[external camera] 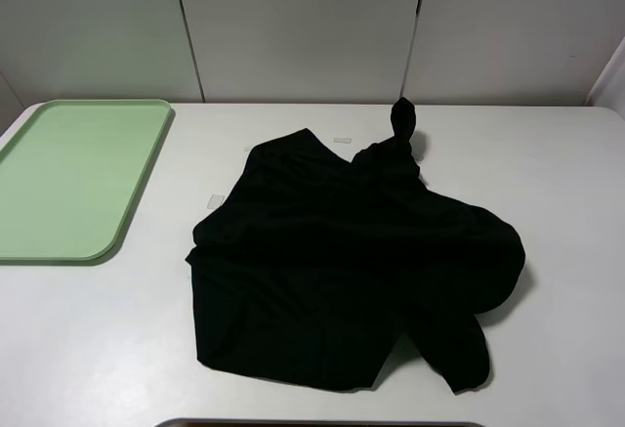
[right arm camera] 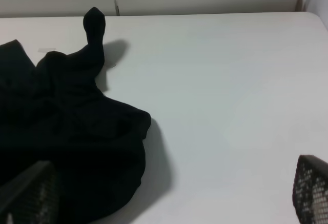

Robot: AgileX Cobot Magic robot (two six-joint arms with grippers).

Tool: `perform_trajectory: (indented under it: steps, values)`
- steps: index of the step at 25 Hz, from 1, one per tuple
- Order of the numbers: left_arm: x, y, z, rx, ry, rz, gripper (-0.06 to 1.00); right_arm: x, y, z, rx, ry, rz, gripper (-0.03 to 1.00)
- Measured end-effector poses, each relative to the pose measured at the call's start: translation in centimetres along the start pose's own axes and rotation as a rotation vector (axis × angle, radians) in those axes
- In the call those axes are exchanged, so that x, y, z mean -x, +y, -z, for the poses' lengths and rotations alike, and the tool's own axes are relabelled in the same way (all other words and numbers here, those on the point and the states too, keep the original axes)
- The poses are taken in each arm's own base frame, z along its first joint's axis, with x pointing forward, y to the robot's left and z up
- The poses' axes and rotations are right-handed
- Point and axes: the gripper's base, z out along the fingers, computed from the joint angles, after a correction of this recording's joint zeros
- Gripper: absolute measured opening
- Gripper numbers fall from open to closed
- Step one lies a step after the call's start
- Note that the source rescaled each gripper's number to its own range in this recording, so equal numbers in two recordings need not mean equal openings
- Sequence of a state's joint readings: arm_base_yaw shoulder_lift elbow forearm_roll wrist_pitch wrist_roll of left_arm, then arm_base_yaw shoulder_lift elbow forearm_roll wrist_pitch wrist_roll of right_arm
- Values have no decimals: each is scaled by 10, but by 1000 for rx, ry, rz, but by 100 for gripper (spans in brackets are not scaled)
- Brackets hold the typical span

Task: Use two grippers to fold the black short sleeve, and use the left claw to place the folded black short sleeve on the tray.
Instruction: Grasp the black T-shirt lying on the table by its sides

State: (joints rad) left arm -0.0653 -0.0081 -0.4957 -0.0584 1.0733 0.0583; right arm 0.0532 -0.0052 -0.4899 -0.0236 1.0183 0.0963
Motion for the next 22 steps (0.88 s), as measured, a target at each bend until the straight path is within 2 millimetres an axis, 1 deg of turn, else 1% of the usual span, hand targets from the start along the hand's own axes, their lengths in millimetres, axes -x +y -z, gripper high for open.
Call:
perform_trajectory:
  steps: [22]
  values:
    - [0, 0, 0, 0, 0, 0, 100, 0, 0, 0, 0, 0, 0, 100]
